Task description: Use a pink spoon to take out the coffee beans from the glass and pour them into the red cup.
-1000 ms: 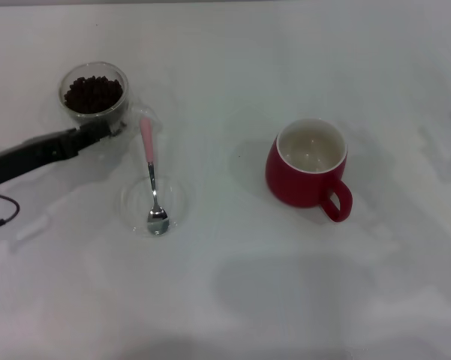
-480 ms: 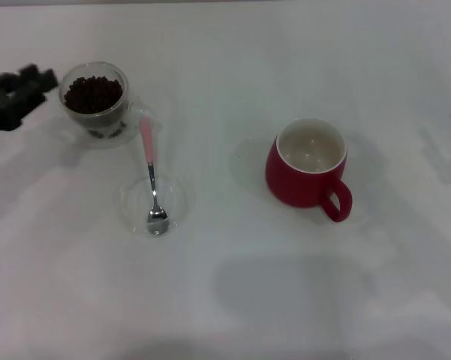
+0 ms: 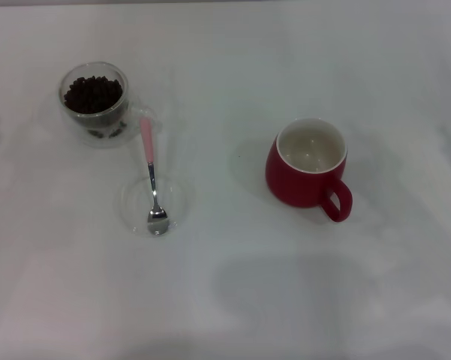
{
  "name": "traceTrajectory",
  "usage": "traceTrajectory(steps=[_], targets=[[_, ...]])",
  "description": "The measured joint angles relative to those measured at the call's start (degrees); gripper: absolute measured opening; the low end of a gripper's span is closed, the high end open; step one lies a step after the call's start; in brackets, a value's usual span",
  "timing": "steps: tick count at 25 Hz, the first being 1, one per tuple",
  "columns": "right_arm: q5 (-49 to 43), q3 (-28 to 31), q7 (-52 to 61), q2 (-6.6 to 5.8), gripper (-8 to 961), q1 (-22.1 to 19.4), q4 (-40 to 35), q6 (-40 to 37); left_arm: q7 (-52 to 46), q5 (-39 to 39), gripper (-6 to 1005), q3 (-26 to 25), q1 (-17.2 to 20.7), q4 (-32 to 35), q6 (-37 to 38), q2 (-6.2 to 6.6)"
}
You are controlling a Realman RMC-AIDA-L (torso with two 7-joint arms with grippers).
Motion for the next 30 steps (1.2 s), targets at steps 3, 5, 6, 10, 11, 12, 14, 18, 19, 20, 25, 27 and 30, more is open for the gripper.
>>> traceTrajectory(steps=[3,5,6,10,11,12,14,18,19,20,25,27,30], targets=[[0.02,1.78,-0.02,-0.05,666,-0.2,-0.03,1.23,5.25,-4.78,629,-0.44,0.69,-3.06,-0.19,0.01],[0.03,2.06,-0.03,-0.11,666,-0.21,-0.03,1.65,8.36,-6.64,708,-0.51,0.77,-4.44,-0.65,0.03],[0.03,2.08,-0.05,-0.13,666,-0.2,-0.03,1.89,9.67,-7.26,747,-0.54,0.69,-5.01,-0.84,0.01],[0.04,2.11,-0.4,0.04,666,-0.17,-0.19,3.89,14.64,-10.92,846,-0.65,-0.13,-7.88,-1.32,-0.03],[0.03,2.12,-0.47,0.11,666,-0.14,-0.25,4.24,15.37,-11.61,856,-0.65,-0.22,-8.25,-1.39,-0.03],[0.04,2.12,-0.51,0.16,666,-0.1,-0.27,4.4,16.21,-12.43,866,-0.66,-0.31,-8.63,-1.45,-0.03],[0.03,2.14,-0.6,0.21,666,0.01,-0.36,4.59,17.46,-13.83,876,-0.67,-0.53,-9.3,-1.47,-0.03],[-0.01,2.16,-0.64,0.21,666,0.06,-0.44,4.6,18.5,-15.14,876,-0.7,-0.95,-9.87,-1.49,-0.05],[-0.01,2.16,-0.65,0.24,666,0.05,-0.4,4.6,18.73,-15.53,876,-0.7,-1.16,-10.07,-1.5,-0.06],[-0.02,2.16,-0.65,0.26,666,0.03,-0.35,4.6,18.95,-15.88,876,-0.63,-1.51,-10.22,-1.48,-0.08],[-0.05,2.16,-0.72,0.29,666,0.01,-0.37,4.59,19.39,-15.97,877,-0.49,-1.57,-10.35,-1.05,-0.17],[-0.07,2.16,-0.74,0.25,666,-0.09,-0.41,4.42,19.84,-16.0,877,-0.37,-1.58,-10.76,-1.04,-0.18],[-0.22,2.15,-0.74,0.22,666,-0.17,-0.43,4.23,21.52,-16.03,877,-0.28,-1.76,-11.38,-1.02,-0.18]])
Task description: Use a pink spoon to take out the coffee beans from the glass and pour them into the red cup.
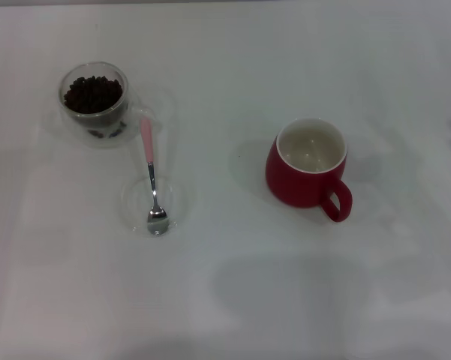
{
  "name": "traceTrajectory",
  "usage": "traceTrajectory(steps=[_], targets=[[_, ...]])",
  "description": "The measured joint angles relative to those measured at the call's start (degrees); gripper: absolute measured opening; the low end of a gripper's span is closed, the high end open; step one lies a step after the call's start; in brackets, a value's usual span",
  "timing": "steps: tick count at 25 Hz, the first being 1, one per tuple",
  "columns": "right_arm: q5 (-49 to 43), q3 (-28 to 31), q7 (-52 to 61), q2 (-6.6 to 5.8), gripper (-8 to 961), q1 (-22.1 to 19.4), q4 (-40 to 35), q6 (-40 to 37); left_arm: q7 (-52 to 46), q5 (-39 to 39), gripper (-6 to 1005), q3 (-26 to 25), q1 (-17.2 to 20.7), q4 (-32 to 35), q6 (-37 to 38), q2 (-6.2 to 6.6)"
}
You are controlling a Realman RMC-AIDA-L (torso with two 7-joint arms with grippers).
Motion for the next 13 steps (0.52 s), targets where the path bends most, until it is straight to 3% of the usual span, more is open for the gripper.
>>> traceTrajectory(steps=[13], targets=[[-0.45,-0.51,-0.44,0.13,666,0.18,-0.25,-0.99,3.94,0.22,877,0.12,-0.52,-1.9,0.13,-0.08]])
